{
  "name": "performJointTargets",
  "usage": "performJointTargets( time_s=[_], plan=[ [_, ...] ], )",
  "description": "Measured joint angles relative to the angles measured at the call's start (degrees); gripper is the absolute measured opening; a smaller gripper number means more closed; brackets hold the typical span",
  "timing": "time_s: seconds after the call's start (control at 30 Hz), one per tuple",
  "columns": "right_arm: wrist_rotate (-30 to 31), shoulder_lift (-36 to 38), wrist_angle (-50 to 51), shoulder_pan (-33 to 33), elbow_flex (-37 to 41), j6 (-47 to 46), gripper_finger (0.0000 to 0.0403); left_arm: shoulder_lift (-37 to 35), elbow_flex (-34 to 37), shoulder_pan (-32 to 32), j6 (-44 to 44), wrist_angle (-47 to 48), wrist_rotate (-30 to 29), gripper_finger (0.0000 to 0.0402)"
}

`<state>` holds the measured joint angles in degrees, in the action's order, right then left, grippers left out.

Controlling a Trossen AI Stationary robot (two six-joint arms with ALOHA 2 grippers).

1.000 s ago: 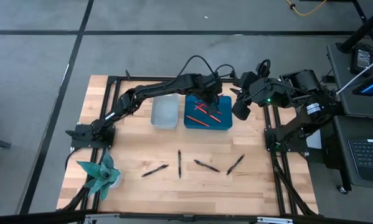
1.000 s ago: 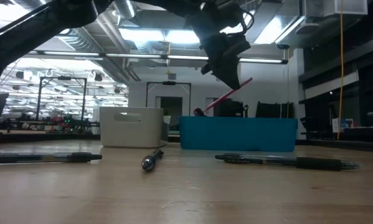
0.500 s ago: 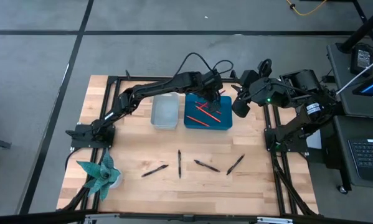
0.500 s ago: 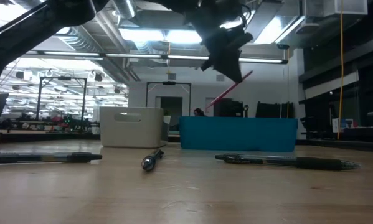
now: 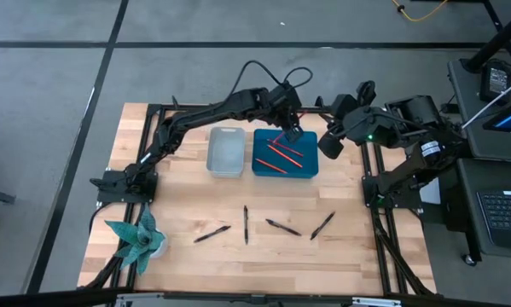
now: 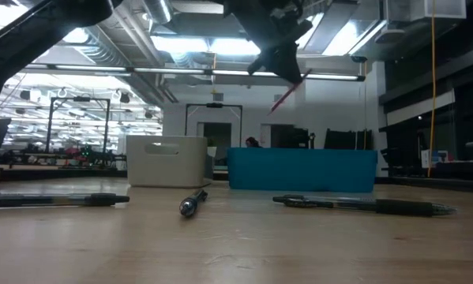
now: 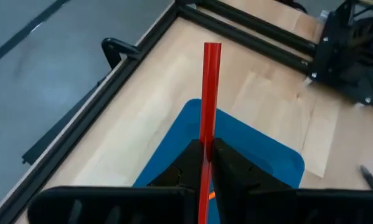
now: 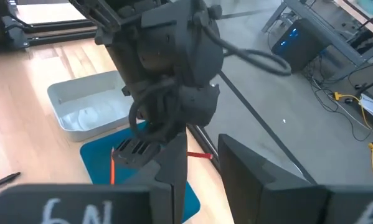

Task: Sort pens & pencils
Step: Put the red pencil into the blue bin

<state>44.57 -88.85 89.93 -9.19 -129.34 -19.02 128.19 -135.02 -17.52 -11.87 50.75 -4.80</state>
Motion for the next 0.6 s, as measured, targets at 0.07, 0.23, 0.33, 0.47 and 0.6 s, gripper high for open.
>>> performJointTargets(
  time_s=[0.07,0.23,0.33,0.47,0.6],
  plan=[
    [0.02,1.15,-0.01,0.00,2.04,-0.28,0.0093,-0.08,0.02,0.00,-0.01,0.07,-0.02,0.0023],
    [0.83,7.67,0.03,0.06,13.75,-3.62,0.0093,-1.09,0.02,-0.56,-0.03,0.89,0.00,0.0023],
    [0.85,13.04,0.17,1.10,22.24,-6.86,0.0093,-2.22,0.08,-1.03,-0.08,2.13,-0.20,0.0023],
    [0.90,19.14,-0.06,2.93,31.31,-10.64,0.0093,-3.46,0.08,-1.29,-1.43,1.71,-0.52,0.0023],
    [0.35,22.84,-4.43,3.95,37.53,-10.40,0.0093,-4.86,0.06,-1.22,-2.86,0.93,-0.52,0.0023]
  ],
)
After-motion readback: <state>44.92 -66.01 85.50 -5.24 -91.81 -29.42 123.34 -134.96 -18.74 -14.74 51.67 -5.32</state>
